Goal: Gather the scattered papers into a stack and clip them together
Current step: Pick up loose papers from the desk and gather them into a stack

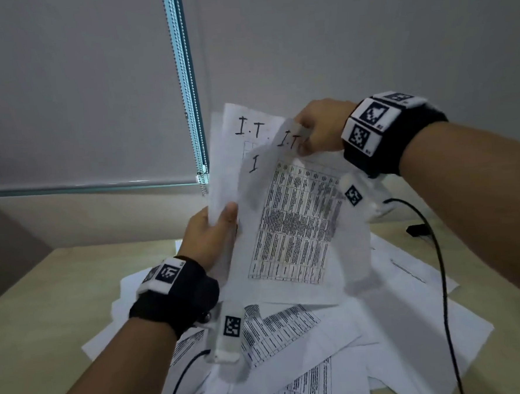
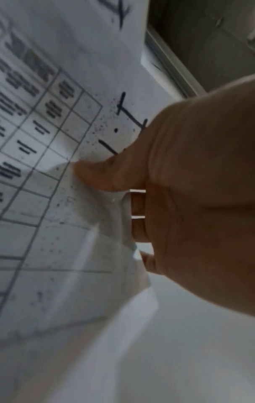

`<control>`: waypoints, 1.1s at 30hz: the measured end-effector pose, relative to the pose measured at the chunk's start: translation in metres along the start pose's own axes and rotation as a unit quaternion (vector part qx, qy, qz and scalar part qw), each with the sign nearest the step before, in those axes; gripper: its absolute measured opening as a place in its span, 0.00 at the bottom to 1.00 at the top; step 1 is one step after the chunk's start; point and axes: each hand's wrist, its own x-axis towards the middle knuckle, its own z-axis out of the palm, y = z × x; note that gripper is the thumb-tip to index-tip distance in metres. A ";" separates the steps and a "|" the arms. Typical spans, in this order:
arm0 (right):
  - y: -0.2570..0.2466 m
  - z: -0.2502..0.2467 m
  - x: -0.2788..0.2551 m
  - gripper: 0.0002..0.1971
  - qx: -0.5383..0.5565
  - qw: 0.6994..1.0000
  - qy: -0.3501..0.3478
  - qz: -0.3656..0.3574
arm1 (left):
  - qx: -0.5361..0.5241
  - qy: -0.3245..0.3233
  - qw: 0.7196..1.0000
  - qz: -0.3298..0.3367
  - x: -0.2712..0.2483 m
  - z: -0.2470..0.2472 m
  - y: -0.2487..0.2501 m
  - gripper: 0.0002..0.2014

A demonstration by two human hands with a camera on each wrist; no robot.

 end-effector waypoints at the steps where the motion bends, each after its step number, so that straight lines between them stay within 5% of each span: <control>1: -0.001 0.001 -0.002 0.12 -0.001 1.000 -0.007 0.005 | 0.026 -0.015 0.999 0.013 0.002 -0.002 -0.004 0.32; 3: -0.004 0.004 -0.005 0.12 0.006 1.000 -0.005 -0.002 | 0.079 -0.025 0.996 0.028 0.004 -0.005 -0.011 0.44; 7: -0.001 0.002 -0.009 0.18 0.087 0.993 0.077 -0.032 | 0.135 0.060 0.989 0.019 0.011 0.003 -0.013 0.24; 9: 0.013 0.003 -0.015 0.30 0.177 0.958 0.226 -0.013 | 0.103 0.083 0.991 0.021 0.015 0.002 -0.007 0.17; 11: 0.034 0.018 -0.024 0.44 0.304 0.884 0.353 0.047 | 0.058 0.113 0.991 0.033 0.019 -0.003 -0.002 0.17; 12: 0.043 0.030 -0.029 0.54 0.382 0.849 0.352 0.093 | 0.044 0.125 0.990 0.040 0.019 -0.005 0.000 0.18; 15: 0.050 0.083 -0.034 0.77 0.589 0.767 0.172 0.188 | 0.014 0.128 0.990 0.054 0.027 -0.006 0.002 0.21; 17: 0.046 0.104 -0.034 0.71 0.657 0.725 0.126 0.164 | 0.011 0.105 0.993 0.051 0.030 -0.001 0.006 0.19; 20: 0.042 0.103 -0.036 0.51 0.689 0.691 0.184 0.120 | 0.016 0.073 0.995 0.059 0.039 0.006 0.014 0.15; 22: 0.039 0.097 -0.037 0.39 0.692 0.675 0.238 0.094 | 0.008 0.052 0.996 0.077 0.042 0.008 0.016 0.27; 24: 0.037 0.103 -0.038 0.29 0.672 0.687 0.262 0.090 | 0.020 0.058 0.996 0.065 0.044 0.010 0.011 0.43; 28: 0.041 0.156 -0.046 0.40 0.656 0.705 0.212 0.164 | 0.049 0.084 0.995 0.001 0.034 0.012 -0.024 0.42; 30: 0.041 0.179 -0.052 0.31 0.630 0.726 0.185 0.206 | 0.056 0.104 0.993 -0.008 0.033 0.009 -0.043 0.37; 33: 0.033 0.186 -0.053 0.19 0.583 0.765 0.164 0.219 | 0.122 0.103 0.987 0.012 0.038 0.012 -0.051 0.17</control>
